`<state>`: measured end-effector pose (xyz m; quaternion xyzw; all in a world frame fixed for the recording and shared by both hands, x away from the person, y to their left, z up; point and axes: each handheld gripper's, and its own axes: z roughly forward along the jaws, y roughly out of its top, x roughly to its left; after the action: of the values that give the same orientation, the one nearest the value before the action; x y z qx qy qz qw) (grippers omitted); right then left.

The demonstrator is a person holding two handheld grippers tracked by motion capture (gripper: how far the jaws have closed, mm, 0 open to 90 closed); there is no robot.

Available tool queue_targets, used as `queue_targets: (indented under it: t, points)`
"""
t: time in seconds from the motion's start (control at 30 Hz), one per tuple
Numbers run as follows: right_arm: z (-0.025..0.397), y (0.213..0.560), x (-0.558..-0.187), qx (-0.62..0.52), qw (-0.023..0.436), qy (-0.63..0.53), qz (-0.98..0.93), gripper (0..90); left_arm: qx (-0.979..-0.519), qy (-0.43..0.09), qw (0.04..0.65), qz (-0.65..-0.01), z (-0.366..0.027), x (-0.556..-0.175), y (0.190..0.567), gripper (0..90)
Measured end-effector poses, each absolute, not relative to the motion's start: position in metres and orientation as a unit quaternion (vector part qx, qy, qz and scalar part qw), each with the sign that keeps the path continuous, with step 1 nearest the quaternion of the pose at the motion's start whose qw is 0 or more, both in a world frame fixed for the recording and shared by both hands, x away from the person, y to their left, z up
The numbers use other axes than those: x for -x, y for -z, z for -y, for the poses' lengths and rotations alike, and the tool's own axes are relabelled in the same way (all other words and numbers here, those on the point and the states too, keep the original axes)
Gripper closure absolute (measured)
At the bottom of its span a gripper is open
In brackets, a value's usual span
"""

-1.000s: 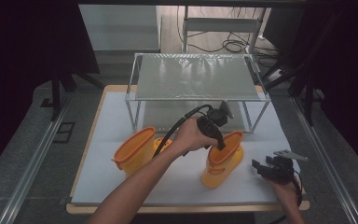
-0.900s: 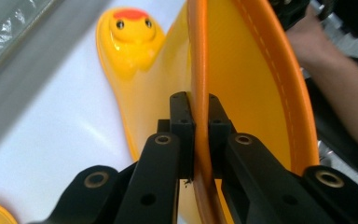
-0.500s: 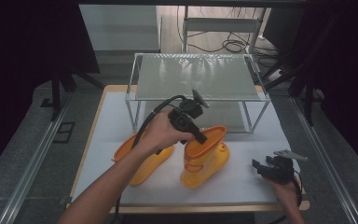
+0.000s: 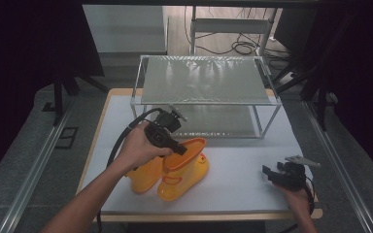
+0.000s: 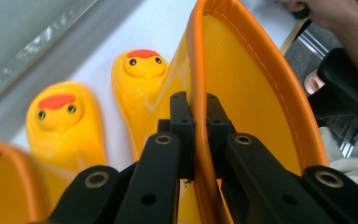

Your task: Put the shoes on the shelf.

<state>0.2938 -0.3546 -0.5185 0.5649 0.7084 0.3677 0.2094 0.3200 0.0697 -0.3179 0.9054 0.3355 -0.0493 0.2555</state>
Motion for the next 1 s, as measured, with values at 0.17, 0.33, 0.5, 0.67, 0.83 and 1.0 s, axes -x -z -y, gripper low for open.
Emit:
queue_targets:
  t: [0.17,0.33,0.5,0.67,0.83,1.0]
  points:
    - [0.354,0.518,-0.294,-0.565,0.209,-0.367,-0.709,31.7,-0.904,0.038,0.248,-0.345,-0.087,-0.319,0.328,86.7]
    - [0.354,0.518,-0.294,-0.565,0.21,-0.366,-0.709,31.7,-0.9,0.035,0.261,-0.347,-0.099,-0.316,0.333,86.7]
    - [0.354,0.519,-0.294,-0.566,0.209,-0.368,-0.707,31.7,-0.903,0.03,0.255,-0.345,-0.109,-0.309,0.339,86.2]
    - [0.354,0.518,-0.294,-0.565,0.209,-0.365,-0.709,31.7,-0.905,0.02,0.253,-0.34,-0.112,-0.303,0.34,78.5]
    - [0.354,0.518,-0.293,-0.566,0.21,-0.365,-0.709,31.7,-0.901,0.017,0.258,-0.348,-0.114,-0.303,0.338,67.4]
    - [0.354,0.519,-0.294,-0.567,0.209,-0.368,-0.707,31.7,-0.893,0.032,0.28,-0.352,-0.12,-0.306,0.332,57.8]
